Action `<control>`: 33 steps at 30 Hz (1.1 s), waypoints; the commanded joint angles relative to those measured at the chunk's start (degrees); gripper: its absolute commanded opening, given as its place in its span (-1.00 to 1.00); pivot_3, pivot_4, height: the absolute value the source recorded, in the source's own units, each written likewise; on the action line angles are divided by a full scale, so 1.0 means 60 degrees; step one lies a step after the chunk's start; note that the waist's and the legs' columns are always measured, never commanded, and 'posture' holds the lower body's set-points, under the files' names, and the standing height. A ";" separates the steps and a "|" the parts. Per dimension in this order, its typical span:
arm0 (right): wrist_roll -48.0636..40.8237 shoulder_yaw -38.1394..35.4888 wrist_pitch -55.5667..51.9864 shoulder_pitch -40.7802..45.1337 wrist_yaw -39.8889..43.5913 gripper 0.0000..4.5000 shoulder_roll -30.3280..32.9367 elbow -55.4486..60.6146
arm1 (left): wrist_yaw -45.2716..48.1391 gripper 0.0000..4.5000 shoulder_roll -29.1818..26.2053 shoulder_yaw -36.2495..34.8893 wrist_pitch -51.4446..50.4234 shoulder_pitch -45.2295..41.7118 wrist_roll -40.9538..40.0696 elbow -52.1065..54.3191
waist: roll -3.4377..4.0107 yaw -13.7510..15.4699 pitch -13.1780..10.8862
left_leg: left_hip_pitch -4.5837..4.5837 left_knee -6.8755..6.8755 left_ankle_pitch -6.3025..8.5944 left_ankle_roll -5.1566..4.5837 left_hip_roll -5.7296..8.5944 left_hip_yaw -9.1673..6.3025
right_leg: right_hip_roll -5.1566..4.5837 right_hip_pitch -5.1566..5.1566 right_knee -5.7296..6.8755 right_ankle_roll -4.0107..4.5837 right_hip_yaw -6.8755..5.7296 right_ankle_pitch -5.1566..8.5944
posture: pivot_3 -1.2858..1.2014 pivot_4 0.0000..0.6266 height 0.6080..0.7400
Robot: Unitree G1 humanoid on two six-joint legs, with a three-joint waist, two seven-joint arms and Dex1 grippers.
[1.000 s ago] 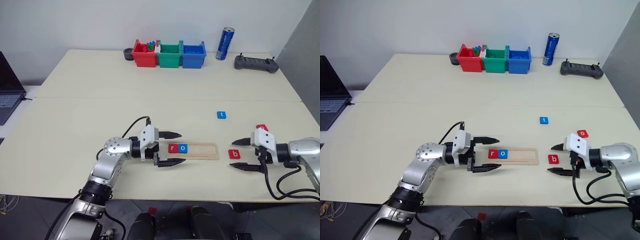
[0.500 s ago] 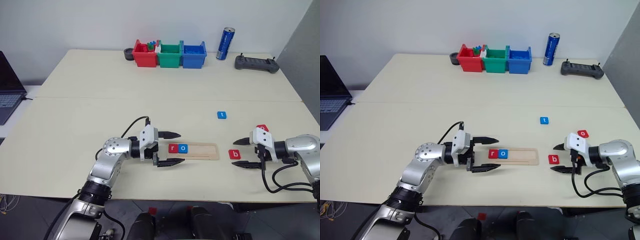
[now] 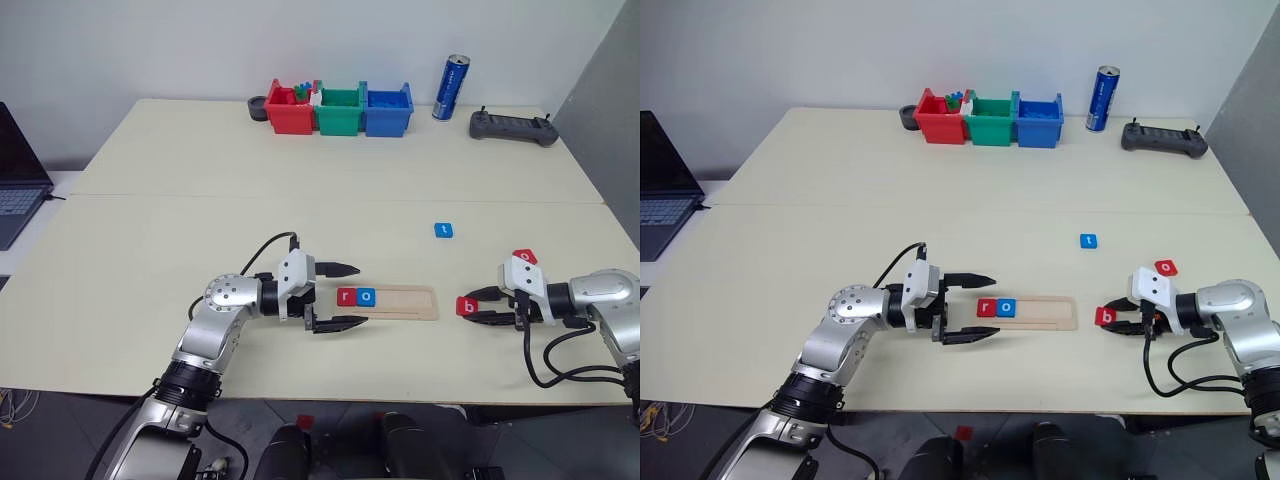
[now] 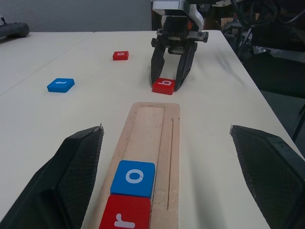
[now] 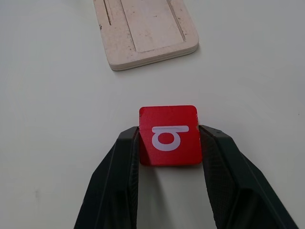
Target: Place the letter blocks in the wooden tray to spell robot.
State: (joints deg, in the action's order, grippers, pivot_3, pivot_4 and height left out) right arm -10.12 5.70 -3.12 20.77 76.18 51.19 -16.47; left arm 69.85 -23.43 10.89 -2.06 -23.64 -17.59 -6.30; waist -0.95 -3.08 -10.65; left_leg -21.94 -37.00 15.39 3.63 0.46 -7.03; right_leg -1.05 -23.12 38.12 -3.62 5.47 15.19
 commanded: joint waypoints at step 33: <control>0.0545 0.1683 -0.1943 0.1944 -0.1450 -0.35 -0.2661 0.1962 | -0.0121 1.00 -0.0447 -0.0315 0.0346 0.0292 -0.0144 0.0497 | 0.0003 0.0001 0.0002 | 0.0000 -0.0001 0.0000 0.0001 -0.0001 -0.0011 | -0.0001 -0.0007 0.0013 0.0003 -0.0013 -0.0002 | 0.03 -0.52 1.00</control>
State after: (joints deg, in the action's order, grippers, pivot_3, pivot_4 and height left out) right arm -7.35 15.72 -15.88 31.07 67.51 35.38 -4.96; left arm 69.31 -25.62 9.71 -0.63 -22.03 -17.76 -6.15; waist -0.93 -3.07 -10.64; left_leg -21.95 -37.01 15.39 3.64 0.45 -7.10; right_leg -1.06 -23.17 38.20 -3.60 5.39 15.17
